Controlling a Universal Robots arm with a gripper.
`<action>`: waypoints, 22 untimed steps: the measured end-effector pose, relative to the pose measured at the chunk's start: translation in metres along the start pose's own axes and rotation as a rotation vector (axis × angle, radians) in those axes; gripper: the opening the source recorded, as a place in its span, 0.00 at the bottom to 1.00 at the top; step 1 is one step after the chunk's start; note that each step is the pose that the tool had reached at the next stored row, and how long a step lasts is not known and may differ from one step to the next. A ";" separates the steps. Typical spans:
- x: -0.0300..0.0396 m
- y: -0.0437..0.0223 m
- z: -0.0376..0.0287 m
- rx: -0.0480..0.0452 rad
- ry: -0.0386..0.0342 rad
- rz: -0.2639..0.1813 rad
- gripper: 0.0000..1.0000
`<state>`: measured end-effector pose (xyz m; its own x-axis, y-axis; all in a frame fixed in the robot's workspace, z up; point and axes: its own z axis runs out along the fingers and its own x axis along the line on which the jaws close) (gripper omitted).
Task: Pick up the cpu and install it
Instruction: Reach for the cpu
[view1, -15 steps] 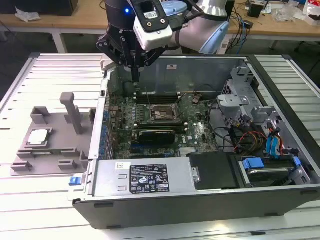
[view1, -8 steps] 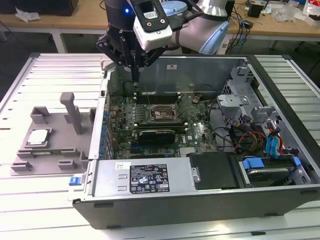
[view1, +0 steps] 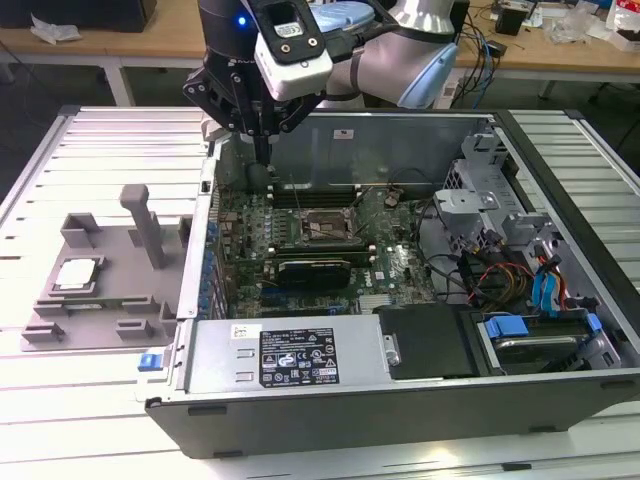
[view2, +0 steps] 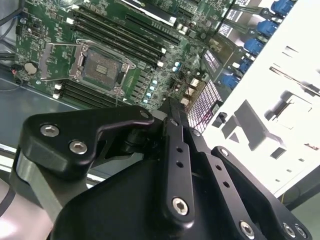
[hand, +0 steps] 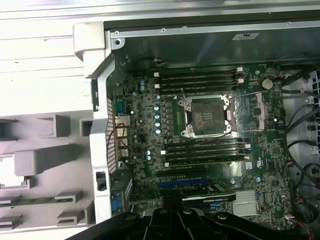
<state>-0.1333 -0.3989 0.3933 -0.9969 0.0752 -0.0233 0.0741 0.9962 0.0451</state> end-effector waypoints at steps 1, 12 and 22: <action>0.0027 -0.0002 0.0000 -0.0001 -0.0001 0.000 0.11; 0.0152 -0.0011 -0.0004 -0.0002 0.0000 0.000 0.11; 0.0287 -0.0021 -0.0007 -0.0002 -0.0001 0.000 0.11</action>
<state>-0.1621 -0.3989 0.3933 -0.9969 0.0753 -0.0234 0.0742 0.9962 0.0453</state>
